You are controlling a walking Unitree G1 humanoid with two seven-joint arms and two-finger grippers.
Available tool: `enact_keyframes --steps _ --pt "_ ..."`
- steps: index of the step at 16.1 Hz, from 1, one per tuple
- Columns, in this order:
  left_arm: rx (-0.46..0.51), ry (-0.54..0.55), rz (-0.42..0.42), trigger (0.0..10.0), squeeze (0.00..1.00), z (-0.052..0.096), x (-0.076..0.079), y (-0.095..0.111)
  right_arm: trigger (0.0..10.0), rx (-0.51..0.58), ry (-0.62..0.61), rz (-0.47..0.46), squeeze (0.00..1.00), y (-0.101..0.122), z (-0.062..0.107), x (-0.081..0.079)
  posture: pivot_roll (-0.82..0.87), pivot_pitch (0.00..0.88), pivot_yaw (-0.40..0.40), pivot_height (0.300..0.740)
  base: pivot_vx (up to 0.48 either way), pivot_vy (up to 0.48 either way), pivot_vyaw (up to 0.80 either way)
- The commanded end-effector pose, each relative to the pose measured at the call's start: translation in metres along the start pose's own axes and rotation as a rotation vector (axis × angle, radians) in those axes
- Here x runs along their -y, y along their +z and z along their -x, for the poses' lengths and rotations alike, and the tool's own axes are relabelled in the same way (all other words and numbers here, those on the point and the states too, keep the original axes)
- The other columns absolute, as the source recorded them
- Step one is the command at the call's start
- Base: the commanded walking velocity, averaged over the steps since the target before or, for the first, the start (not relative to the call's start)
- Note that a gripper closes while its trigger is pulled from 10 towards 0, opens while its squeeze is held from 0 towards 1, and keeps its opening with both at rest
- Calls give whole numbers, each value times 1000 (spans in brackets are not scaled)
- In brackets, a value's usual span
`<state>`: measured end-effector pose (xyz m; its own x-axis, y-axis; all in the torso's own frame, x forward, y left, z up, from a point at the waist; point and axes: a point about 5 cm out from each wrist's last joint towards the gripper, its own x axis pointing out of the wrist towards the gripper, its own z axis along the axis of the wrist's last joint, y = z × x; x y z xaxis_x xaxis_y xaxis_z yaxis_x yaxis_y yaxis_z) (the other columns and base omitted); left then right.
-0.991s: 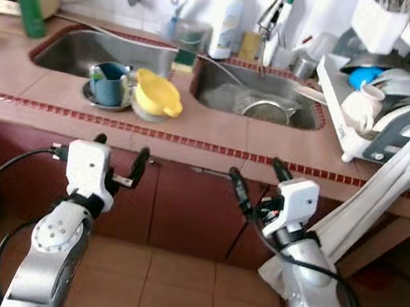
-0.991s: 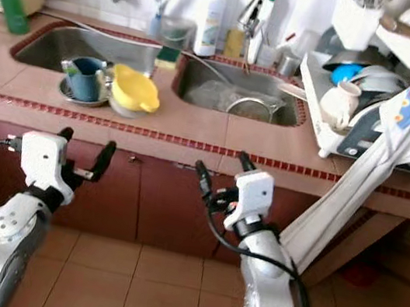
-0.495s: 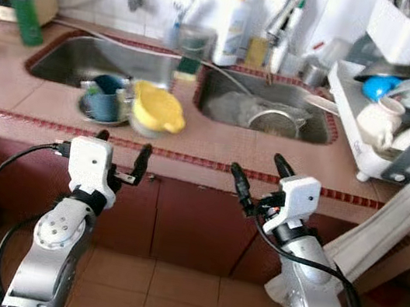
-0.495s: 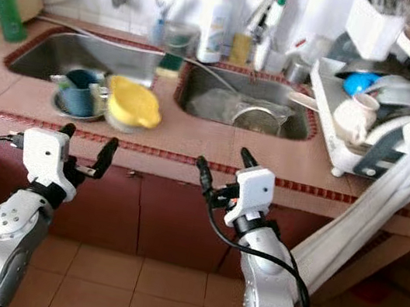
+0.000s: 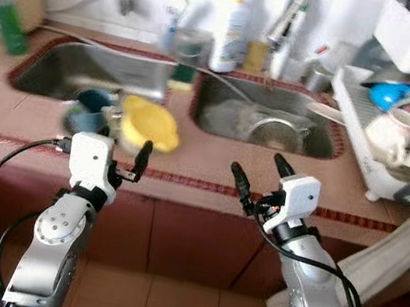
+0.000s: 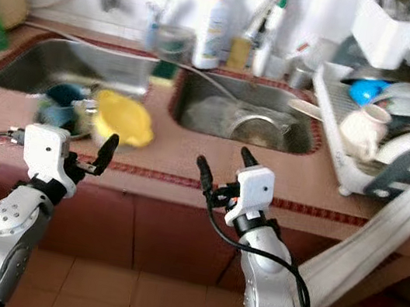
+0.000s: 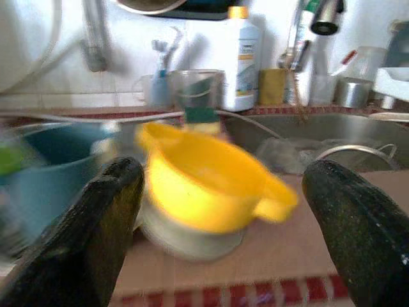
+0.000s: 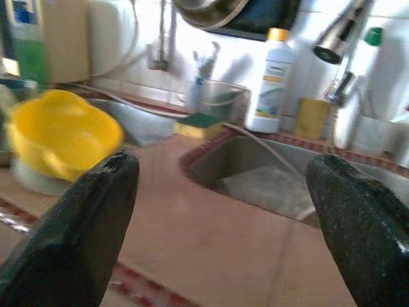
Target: Kitchen organization
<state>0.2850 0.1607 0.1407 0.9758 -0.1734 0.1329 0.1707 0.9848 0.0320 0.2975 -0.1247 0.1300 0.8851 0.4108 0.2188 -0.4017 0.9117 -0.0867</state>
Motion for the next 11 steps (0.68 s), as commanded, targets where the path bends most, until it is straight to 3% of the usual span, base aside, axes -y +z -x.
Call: enact_keyframes --steps 1,11 --pt "17 -43 -11 10000 0 -3 9 5 10000 1 -25 12 0 1 1 9 -72 20 -37 740 307 0 0" --pt "38 -70 -7 10000 0 -4 13 12 10000 -12 23 33 0 -1 1 7 -78 25 -34 740 277 0 0"
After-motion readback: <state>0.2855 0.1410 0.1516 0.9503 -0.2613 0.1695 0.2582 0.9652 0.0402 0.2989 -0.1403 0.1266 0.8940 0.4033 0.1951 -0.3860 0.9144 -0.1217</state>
